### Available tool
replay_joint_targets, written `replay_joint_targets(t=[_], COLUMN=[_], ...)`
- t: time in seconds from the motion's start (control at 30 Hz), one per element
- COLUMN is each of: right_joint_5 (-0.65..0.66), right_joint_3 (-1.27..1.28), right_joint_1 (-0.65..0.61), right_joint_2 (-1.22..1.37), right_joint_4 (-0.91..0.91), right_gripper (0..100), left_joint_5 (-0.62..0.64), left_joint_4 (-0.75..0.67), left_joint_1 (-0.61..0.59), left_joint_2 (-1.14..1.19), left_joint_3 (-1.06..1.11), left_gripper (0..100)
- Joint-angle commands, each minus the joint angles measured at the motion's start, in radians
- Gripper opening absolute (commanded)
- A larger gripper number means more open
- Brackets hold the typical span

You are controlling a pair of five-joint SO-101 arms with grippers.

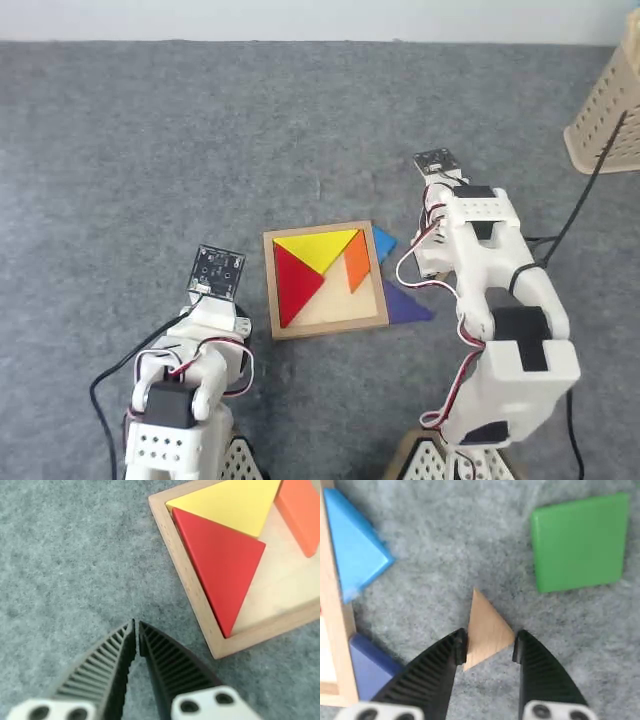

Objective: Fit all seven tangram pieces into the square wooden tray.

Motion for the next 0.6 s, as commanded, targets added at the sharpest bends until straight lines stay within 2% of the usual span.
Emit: replay_joint_targets(t=[0.0, 0.17, 0.3, 0.47, 0.57], right_joint_5=[-0.011, 0.008, 0.069, 0.077, 0.137], right_joint_3=[-0.023, -0.023, -0.029, -0.155, -0.273], right_joint_1=[0.001, -0.058, -0.185, -0.298, -0.358], right_joint_2=[-0.084, -0.232, -0.283, -0.191, -0.081], right_joint_4=[0.012, 0.044, 0.051, 0.070, 0.130], right_gripper=[12.6, 12.5, 12.5, 12.5, 12.5], left_joint_5=[0.006, 0.006, 0.006, 0.006, 0.006], left_joint_4=[0.006, 0.006, 0.006, 0.006, 0.006], left_joint_1=[-0.002, -0.002, -0.002, -0.002, -0.002], left_joint_2=[-0.020, -0.020, -0.020, -0.020, -0.020], left_joint_3=[-0.019, -0.019, -0.019, -0.019, -0.019], left_gripper=[1, 1, 1, 1, 1])
